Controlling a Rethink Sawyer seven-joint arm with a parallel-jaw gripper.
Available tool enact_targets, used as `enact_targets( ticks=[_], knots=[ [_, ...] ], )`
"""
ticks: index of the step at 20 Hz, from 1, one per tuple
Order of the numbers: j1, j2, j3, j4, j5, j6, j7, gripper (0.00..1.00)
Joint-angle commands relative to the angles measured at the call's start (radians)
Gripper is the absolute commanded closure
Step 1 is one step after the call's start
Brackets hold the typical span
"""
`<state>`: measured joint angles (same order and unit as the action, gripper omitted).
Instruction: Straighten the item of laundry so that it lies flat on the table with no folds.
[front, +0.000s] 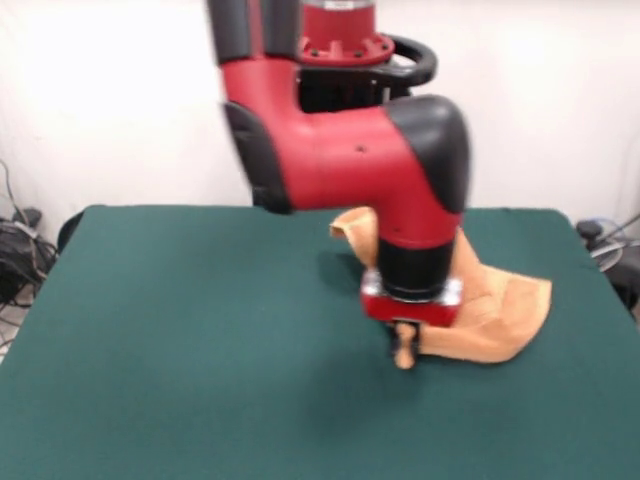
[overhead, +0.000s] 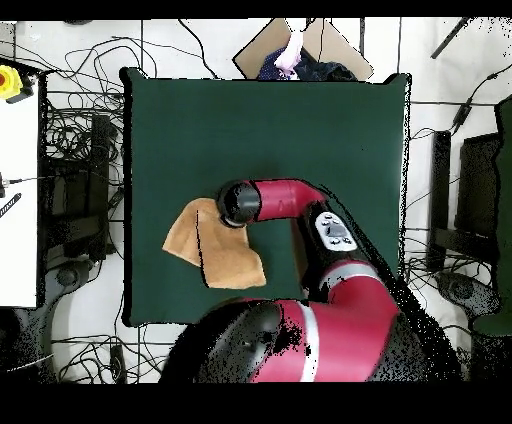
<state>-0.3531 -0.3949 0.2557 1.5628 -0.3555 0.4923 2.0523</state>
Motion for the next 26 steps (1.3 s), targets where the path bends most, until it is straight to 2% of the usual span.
enact_targets(
  ticks=[1, 4, 7, 12, 14, 20, 26],
  knots=[
    [-0.121, -0.065, 0.055, -0.009, -0.100, 0.086, -0.259, 1.00],
    [-0.181, -0.058, 0.112, -0.019, -0.110, 0.140, -0.318, 1.00],
    [-0.219, -0.112, 0.153, 0.025, -0.101, 0.204, -0.330, 1.00],
    [-0.232, -0.211, 0.181, 0.093, -0.072, 0.266, -0.315, 1.00],
    [-0.234, -0.219, 0.179, 0.091, -0.079, 0.272, -0.320, 1.00],
    [-0.246, -0.090, 0.160, -0.004, -0.154, 0.175, -0.359, 1.00],
    [-0.262, -0.013, 0.137, -0.076, -0.247, 0.060, -0.362, 1.00]
  ],
)
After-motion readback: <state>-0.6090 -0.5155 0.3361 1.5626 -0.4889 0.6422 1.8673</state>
